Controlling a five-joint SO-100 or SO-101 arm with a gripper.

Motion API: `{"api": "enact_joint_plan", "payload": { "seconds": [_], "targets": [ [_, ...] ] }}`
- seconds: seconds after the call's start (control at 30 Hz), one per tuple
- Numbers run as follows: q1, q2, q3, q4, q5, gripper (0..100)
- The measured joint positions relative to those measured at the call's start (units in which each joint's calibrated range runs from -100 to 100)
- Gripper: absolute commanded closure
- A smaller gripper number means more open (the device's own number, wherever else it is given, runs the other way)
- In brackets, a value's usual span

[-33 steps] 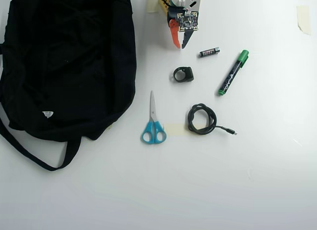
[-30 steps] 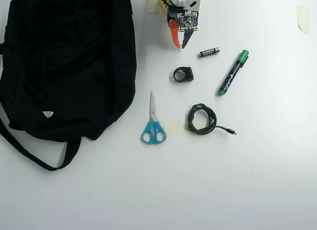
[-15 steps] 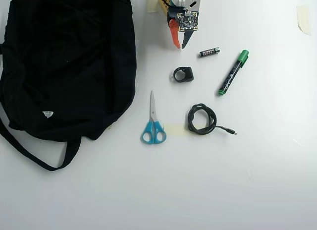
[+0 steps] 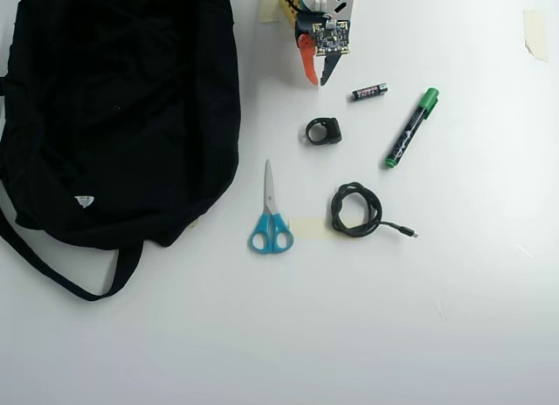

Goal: Put the green marker into the black bag

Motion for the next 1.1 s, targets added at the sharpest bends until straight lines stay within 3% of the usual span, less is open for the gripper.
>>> {"api": "enact_joint_plan", "payload": {
  "seconds": [1.1],
  "targets": [
    [0.0,0.0,-1.7,0.1,0.0,98]
  ]
}}
